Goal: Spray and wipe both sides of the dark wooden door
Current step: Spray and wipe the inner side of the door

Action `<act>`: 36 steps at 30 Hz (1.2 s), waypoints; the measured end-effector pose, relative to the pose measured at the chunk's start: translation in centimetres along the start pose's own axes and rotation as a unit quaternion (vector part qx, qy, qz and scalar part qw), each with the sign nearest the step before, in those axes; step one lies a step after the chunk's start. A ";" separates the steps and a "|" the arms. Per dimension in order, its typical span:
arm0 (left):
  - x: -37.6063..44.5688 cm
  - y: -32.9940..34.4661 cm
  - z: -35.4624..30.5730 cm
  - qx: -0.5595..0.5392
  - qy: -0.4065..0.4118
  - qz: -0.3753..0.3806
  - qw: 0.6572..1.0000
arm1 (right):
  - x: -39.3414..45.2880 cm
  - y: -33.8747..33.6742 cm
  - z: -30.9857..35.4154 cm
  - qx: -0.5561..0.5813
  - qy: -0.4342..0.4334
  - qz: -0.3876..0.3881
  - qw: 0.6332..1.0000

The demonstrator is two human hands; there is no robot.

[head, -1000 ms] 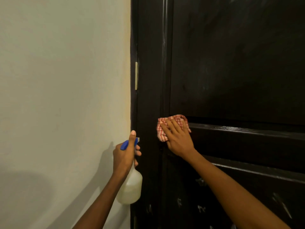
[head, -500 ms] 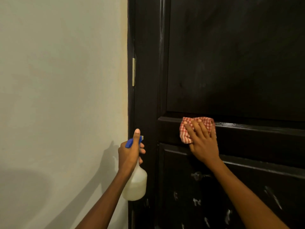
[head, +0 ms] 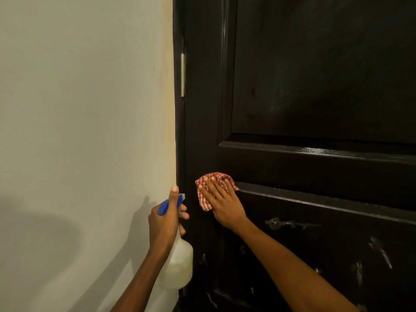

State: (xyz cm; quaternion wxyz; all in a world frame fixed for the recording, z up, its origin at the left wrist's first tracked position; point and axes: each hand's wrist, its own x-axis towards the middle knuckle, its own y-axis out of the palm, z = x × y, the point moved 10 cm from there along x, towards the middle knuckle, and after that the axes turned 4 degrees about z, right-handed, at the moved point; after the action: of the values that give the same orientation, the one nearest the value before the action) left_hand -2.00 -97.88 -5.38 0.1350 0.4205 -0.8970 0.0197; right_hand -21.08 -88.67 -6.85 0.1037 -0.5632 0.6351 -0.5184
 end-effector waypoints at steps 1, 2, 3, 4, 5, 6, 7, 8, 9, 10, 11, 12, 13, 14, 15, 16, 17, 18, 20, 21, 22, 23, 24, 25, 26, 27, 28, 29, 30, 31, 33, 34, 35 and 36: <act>-0.1 0.1 0.7 -0.010 -0.015 0.009 1.000 | -0.9 1.1 0.5 -0.012 -0.016 0.019 1.000; -0.2 0.2 1.1 -0.014 -0.022 0.012 1.000 | -1.6 2.1 0.9 -0.026 -0.036 0.040 0.998; -0.4 0.2 1.3 -0.008 -0.018 0.005 1.000 | -2.2 2.7 1.0 -0.039 -0.054 0.061 0.996; -0.7 0.2 1.3 -0.002 -0.012 -0.003 1.000 | -2.5 2.9 0.9 -0.050 -0.069 0.073 0.994; -0.9 0.4 1.2 -0.002 -0.007 -0.005 1.000 | -2.6 2.5 0.6 -0.059 -0.077 0.072 0.993; -1.1 0.6 1.0 -0.004 -0.004 -0.003 1.000 | -2.4 1.5 0.0 -0.066 -0.074 0.061 0.993; -1.3 0.9 1.0 0.000 -0.002 -0.002 1.000 | -2.3 0.2 -0.9 -0.068 -0.060 0.047 0.995; -1.3 0.9 0.8 0.006 0.001 -0.001 1.000 | -2.1 -1.2 -2.0 -0.063 -0.036 0.028 0.997; -1.1 0.9 0.6 0.007 0.001 -0.001 1.000 | -2.0 -2.2 -2.9 -0.061 -0.014 0.011 0.998; -0.9 0.9 0.4 0.005 0.001 -0.001 1.000 | -1.9 -2.9 -3.4 -0.062 0.001 0.000 0.998; -0.7 0.9 0.2 0.005 0.002 0.000 1.000 | -1.8 -3.2 -3.6 -0.061 0.010 -0.006 0.998; -0.5 1.0 0.1 0.006 0.005 0.002 1.000 | -1.7 -3.2 -3.4 -0.052 0.016 -0.011 0.998; -0.4 1.1 0.0 0.008 0.009 0.004 1.000 | -1.6 -3.0 -3.0 -0.042 0.017 -0.019 0.999; -0.4 1.2 0.0 0.007 0.011 0.004 1.000 | -1.7 -2.5 -2.5 -0.036 0.017 -0.019 0.999; -0.3 1.2 0.0 0.007 0.013 0.003 1.000 | -1.9 -1.9 -2.1 -0.038 0.012 -0.010 0.999; -0.3 1.1 0.1 0.009 0.011 0.000 1.000 | -2.2 -1.3 -1.7 -0.043 0.001 -0.004 0.999; -0.3 1.0 0.2 0.011 0.010 -0.002 1.000 | -2.6 -1.0 -1.5 -0.051 -0.016 -0.002 0.999; -0.3 1.1 0.4 0.011 0.006 -0.001 1.000 | -3.1 -0.8 -1.7 -0.060 -0.032 0.001 0.998; -0.3 1.3 0.5 0.005 0.002 0.001 1.000 | -4.0 -1.0 -2.4 -0.074 -0.048 -0.004 0.996; -0.4 1.7 0.6 0.001 0.002 0.007 1.000 | -4.6 -1.4 -3.2 -0.079 -0.041 -0.011 0.996; -0.6 2.4 0.5 -0.004 0.003 0.014 1.000 | -5.2 -1.8 -4.0 -0.076 -0.028 -0.014 0.997; -0.9 3.2 0.4 -0.008 0.004 0.024 1.000 | -6.0 -2.0 -4.9 -0.070 -0.008 -0.013 0.997; -1.2 4.1 0.5 -0.013 0.003 0.034 0.999 | -7.1 -2.2 -5.9 -0.064 0.012 -0.017 0.998; -1.5 5.0 0.7 -0.018 0.000 0.043 0.999 | -8.4 -2.4 -7.0 -0.060 0.030 -0.026 0.997; -1.8 6.0 0.9 -0.025 -0.005 0.053 0.998 | -10.1 -2.4 -8.3 -0.057 0.048 -0.034 0.997; -2.1 6.8 1.1 -0.033 -0.011 0.061 0.998 | -11.9 -2.3 -9.6 -0.056 0.065 -0.037 0.996; -2.4 7.7 1.4 -0.045 -0.020 0.069 0.996 | -13.9 -2.1 -10.9 -0.058 0.082 -0.037 0.994; -2.6 8.5 1.7 -0.056 -0.029 0.077 0.995 | -16.0 -2.0 -12.4 -0.061 0.102 -0.038 0.992; -2.8 9.3 1.9 -0.060 -0.034 0.086 0.994 | -17.9 -2.0 -13.9 -0.063 0.123 -0.042 0.989; -3.0 10.3 2.1 -0.056 -0.037 0.096 0.993 | -20.0 -2.1 -15.5 -0.064 0.149 -0.048 0.986; -3.5 12.2 2.6 -0.043 -0.039 0.117 0.991 | -24.1 -2.4 -18.7 -0.056 0.211 -0.063 0.974; -3.7 12.9 2.8 -0.039 -0.042 0.125 0.991 | -26.4 -2.5 -20.3 -0.044 0.255 -0.070 0.964; -3.9 13.4 3.0 -0.035 -0.043 0.129 0.990 | -28.8 -2.7 -21.8 -0.026 0.309 -0.079 0.947; -4.0 13.9 3.2 -0.031 -0.045 0.133 0.990 | -31.4 -2.7 -23.2 -0.003 0.377 -0.094 0.922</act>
State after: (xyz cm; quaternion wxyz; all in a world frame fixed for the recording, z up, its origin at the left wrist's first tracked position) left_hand -10.83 -86.34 -8.43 0.1035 0.2936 -0.9503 -0.0089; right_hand -25.25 -49.81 -8.73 -0.1944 -0.3840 0.5728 -0.6976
